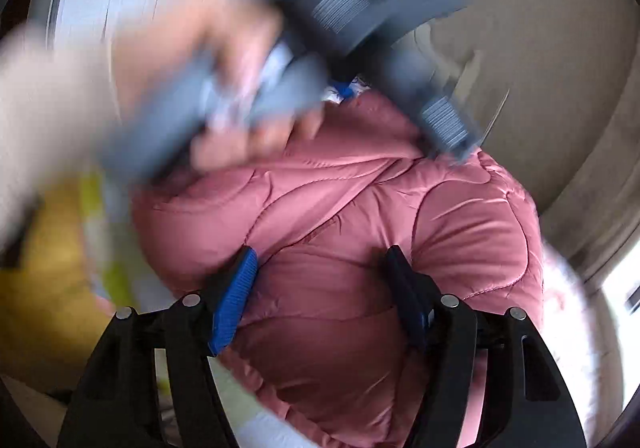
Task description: Fold large clothes
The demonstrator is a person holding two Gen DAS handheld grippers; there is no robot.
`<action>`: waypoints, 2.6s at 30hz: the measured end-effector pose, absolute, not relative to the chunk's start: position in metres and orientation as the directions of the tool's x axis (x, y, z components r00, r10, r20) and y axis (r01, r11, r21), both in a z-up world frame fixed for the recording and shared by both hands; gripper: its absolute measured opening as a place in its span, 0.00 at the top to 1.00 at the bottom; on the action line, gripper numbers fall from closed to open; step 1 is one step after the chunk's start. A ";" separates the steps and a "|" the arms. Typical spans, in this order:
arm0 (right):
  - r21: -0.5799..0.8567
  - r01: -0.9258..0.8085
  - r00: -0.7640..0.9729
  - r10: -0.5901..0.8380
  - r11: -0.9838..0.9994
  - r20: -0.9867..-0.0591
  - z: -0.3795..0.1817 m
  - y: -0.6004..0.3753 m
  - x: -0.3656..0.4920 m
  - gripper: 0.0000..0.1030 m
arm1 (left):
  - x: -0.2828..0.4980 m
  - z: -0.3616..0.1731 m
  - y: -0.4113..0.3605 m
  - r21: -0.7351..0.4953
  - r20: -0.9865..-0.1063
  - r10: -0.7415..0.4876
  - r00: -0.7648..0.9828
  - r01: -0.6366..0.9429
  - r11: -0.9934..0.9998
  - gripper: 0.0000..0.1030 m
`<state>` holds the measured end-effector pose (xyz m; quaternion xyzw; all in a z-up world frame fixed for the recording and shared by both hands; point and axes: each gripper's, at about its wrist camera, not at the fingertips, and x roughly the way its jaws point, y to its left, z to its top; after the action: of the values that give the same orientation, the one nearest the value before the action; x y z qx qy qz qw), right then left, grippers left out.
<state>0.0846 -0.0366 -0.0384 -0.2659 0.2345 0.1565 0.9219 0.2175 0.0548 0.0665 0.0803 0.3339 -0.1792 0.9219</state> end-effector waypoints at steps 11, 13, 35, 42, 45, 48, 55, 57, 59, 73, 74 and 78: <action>-0.423 -0.464 0.829 0.214 0.778 -0.517 -0.024 -0.028 0.058 0.39 | 0.245 -0.014 0.051 -0.093 -0.707 -0.295 0.643 0.330 0.939 0.02; -0.372 -0.511 0.802 0.274 0.775 -0.531 -0.008 -0.040 0.049 0.40 | 0.248 -0.011 0.070 -0.148 -0.699 -0.309 0.645 0.293 0.945 0.02; -0.150 -0.275 0.883 0.188 0.950 -0.429 0.052 -0.144 0.125 0.40 | 0.238 -0.009 0.062 -0.047 -0.675 -0.252 0.694 0.301 0.953 0.02; -0.033 -0.299 0.772 0.221 0.954 -0.596 -0.013 -0.161 0.186 0.43 | 0.237 -0.010 0.064 -0.052 -0.676 -0.250 0.693 0.294 0.954 0.02; -0.072 -0.316 0.759 0.207 0.946 -0.617 0.000 -0.160 0.191 0.43 | 0.236 -0.009 0.064 -0.044 -0.673 -0.244 0.698 0.292 0.955 0.02; -0.146 -0.284 0.806 0.153 0.948 -0.572 0.029 -0.160 0.202 0.43 | 0.236 -0.008 0.065 -0.052 -0.668 -0.250 0.701 0.292 0.955 0.02; -0.057 -0.255 0.787 0.173 0.965 -0.592 0.042 -0.167 0.286 0.43 | 0.236 -0.008 0.065 -0.052 -0.667 -0.250 0.702 0.291 0.955 0.02; -0.109 -0.273 0.710 0.124 0.956 -0.693 0.007 -0.156 0.313 0.43 | 0.236 -0.009 0.064 -0.044 -0.671 -0.242 0.700 0.288 0.957 0.02; -0.087 -0.292 0.656 0.133 0.953 -0.743 -0.016 -0.155 0.323 0.43 | 0.237 -0.011 0.063 -0.036 -0.678 -0.236 0.696 0.289 0.957 0.02; -0.137 -0.292 0.526 0.039 0.947 -0.850 -0.024 -0.129 0.374 0.43 | 0.236 -0.011 0.064 -0.032 -0.681 -0.227 0.696 0.282 0.959 0.02; -0.115 -0.281 0.530 0.054 0.953 -0.846 -0.025 -0.132 0.375 0.42 | 0.236 -0.011 0.065 -0.040 -0.681 -0.234 0.694 0.284 0.958 0.02; -0.133 -0.241 0.565 0.027 0.961 -0.825 -0.016 -0.139 0.366 0.33 | 0.235 -0.011 0.066 -0.043 -0.678 -0.239 0.695 0.287 0.957 0.02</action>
<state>0.3661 -0.1392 -0.0158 -0.1161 0.4602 0.0765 0.8768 0.2351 0.0656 -0.0105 0.0331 0.3633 -0.1430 0.9200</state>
